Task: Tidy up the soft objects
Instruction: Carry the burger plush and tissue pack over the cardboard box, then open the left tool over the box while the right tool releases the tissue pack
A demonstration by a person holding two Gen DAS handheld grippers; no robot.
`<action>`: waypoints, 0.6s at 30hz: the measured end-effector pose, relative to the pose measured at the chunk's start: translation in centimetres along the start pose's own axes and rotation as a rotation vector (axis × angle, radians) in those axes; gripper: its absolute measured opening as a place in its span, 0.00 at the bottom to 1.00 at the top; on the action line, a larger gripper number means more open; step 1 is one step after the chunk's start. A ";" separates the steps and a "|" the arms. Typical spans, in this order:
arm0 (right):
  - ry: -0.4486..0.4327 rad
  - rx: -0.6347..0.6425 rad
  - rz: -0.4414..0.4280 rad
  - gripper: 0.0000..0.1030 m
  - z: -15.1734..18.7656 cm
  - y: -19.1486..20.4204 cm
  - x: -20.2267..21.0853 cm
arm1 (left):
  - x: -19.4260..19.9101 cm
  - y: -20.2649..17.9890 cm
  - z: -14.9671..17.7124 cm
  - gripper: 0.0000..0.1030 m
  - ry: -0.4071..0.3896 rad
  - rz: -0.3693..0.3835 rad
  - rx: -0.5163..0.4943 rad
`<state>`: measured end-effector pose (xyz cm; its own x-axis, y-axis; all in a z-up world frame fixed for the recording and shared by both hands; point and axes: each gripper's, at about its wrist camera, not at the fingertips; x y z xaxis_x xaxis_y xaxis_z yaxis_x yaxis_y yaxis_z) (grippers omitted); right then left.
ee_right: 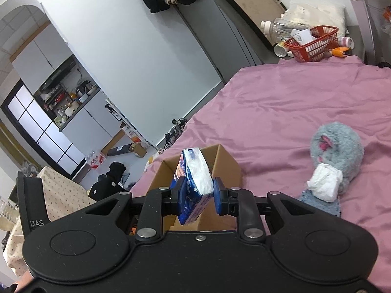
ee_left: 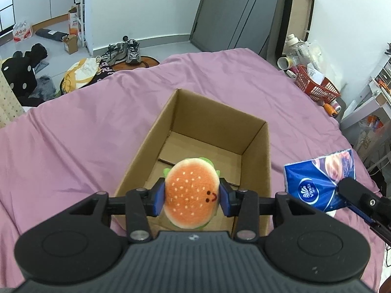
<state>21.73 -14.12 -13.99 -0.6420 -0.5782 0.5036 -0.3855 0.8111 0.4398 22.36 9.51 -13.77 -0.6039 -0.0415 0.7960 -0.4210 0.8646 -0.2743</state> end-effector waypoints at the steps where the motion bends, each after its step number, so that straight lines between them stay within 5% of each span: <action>1: 0.004 0.003 0.002 0.22 0.0 0.1 -0.2 | 0.0 0.1 0.0 0.44 0.002 -0.001 0.001; 13: 0.029 -0.034 -0.024 0.23 0.4 0.1 -1.7 | 1.7 0.9 -0.9 0.60 -0.013 0.009 0.018; 18: 0.062 -0.063 -0.060 0.35 0.6 -0.1 -1.9 | 2.8 0.9 -1.1 0.70 -0.044 0.000 0.021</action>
<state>22.55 -13.08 -15.44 -0.5762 -0.6314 0.5190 -0.3784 0.7689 0.5153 21.03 10.73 -11.25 -0.6326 -0.0640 0.7718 -0.4351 0.8538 -0.2859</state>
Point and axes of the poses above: each gripper's, at about its wrist camera, not at the fingertips, and x roughly against the way its jaws point, y to its left, z to its underside, and after that the axes turned 5 degrees about x, right-handed
